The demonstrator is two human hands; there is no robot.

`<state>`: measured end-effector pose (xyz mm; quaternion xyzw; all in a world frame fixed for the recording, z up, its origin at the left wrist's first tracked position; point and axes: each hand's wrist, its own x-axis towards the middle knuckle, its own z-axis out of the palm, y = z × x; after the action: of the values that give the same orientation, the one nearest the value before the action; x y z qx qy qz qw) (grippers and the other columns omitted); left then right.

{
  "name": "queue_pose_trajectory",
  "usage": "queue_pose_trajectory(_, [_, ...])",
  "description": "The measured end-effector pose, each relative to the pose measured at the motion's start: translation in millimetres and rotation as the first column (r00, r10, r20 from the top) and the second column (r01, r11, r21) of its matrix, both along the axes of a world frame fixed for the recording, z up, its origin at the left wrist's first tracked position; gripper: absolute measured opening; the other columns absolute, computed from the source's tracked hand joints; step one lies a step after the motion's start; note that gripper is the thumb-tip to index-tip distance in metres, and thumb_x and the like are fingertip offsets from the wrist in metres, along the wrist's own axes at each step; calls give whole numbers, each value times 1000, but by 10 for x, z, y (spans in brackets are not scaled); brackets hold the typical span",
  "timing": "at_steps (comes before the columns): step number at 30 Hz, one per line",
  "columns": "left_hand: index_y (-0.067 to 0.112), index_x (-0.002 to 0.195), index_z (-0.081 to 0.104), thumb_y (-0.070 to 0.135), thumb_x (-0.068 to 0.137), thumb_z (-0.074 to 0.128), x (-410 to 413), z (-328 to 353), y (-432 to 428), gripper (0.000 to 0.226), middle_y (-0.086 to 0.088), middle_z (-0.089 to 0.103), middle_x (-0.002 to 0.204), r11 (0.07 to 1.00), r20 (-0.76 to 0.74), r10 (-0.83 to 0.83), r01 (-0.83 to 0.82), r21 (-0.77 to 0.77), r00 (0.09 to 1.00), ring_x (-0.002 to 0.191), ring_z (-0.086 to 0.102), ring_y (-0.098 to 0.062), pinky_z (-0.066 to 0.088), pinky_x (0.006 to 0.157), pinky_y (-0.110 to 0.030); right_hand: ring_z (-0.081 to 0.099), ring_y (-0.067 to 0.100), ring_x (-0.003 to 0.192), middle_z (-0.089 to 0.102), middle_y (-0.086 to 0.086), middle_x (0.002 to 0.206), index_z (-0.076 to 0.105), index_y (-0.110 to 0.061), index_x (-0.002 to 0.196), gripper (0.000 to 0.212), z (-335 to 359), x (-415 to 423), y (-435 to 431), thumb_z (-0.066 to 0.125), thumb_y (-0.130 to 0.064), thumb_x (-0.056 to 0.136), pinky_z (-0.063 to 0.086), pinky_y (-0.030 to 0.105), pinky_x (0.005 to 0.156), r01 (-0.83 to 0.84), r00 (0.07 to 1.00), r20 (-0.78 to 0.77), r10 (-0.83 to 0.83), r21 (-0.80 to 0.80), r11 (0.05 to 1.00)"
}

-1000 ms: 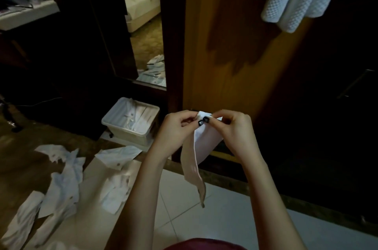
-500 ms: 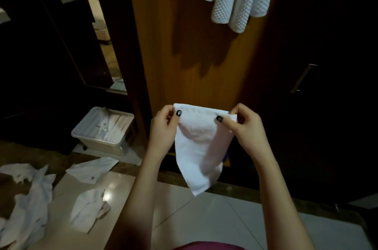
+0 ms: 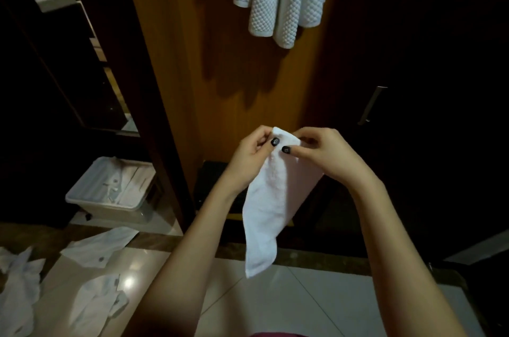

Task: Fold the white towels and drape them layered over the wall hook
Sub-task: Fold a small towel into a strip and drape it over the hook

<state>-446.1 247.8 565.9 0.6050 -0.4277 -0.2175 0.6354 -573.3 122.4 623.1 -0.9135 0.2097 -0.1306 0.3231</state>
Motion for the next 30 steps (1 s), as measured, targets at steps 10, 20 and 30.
queue_pose_trajectory(10, [22, 103, 62, 16, 95, 60, 363, 125, -218, 10, 8, 64, 99, 981, 24, 195, -194, -8, 981, 94, 60, -3, 46, 80, -19, 50, 17, 67, 45, -10, 65, 44, -23, 81, 22, 220, 351, -187, 53, -31, 99, 33, 32, 60, -65, 998, -37, 55, -367, 928])
queue_pose_trajectory(20, [8, 151, 22, 35, 82, 76, 108, -654, -387, 92, -12, 32, 154, 780, -277, 613, -512, 358, 740, 141, 32, -30, 33, 111, -39, 38, 6, 55, 41, -7, 61, 32, -25, 66, 38, 601, 665, -440, 53, -25, 98, 26, 27, 51, 215, 923, 359, -142, -174, 961])
queue_pose_trajectory(30, [8, 118, 59, 20, 90, 68, -72, -869, -612, 31, -6, 68, 100, 941, -828, 323, -247, 230, 458, 83, 65, -21, 47, 53, -21, 38, -6, 40, 39, -9, 58, 37, -20, 61, 38, 558, 780, -596, 51, -22, 96, 29, 9, 39, 342, 777, 505, -377, 164, 925])
